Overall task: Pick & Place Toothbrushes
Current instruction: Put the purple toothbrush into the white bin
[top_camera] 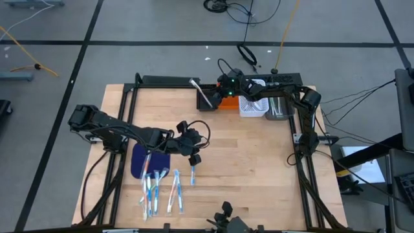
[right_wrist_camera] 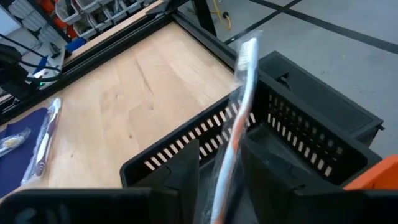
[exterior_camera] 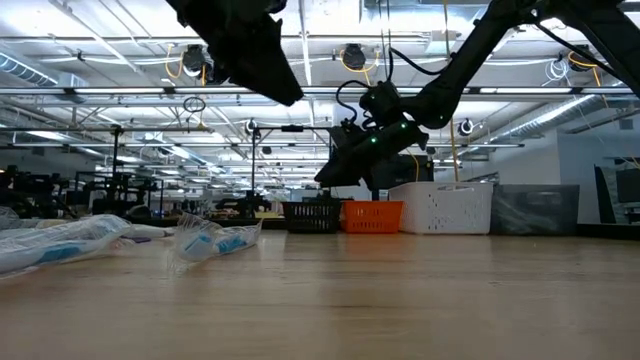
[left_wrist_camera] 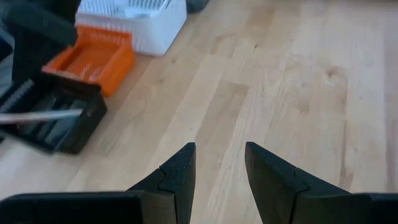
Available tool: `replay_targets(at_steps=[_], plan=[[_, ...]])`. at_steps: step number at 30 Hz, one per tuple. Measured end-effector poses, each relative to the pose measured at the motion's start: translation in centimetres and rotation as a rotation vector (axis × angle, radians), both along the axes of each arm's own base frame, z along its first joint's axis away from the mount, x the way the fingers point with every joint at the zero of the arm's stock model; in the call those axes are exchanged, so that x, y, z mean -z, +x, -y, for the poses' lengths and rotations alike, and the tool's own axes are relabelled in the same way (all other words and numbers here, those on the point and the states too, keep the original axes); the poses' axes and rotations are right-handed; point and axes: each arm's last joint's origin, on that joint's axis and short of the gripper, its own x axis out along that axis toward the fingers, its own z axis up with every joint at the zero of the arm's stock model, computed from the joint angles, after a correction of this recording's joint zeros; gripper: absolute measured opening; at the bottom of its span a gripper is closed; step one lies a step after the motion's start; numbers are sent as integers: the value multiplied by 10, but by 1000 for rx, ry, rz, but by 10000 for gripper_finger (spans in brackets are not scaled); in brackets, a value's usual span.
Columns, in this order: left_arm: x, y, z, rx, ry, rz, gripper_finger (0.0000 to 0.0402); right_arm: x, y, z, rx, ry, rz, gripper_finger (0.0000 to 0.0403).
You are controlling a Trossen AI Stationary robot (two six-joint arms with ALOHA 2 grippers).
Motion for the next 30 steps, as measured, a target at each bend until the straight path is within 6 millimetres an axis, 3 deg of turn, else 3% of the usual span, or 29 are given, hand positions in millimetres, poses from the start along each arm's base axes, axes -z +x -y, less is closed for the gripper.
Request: replay_targets(at_steps=[8, 15, 25, 30], plan=[[10, -11, -3, -131, -86, -96, 140, 0, 2, -4, -68, 28, 19, 131], [21, -29, -7, -266, -123, -253, 140, -1, 11, -21, -226, 76, 52, 131], [30, -63, -22, -278, 70, -644, 140, -3, 32, -65, -515, 154, 97, 131], [52, -76, -41, -273, 11, -785, 140, -4, 43, -94, -659, 189, 111, 132]])
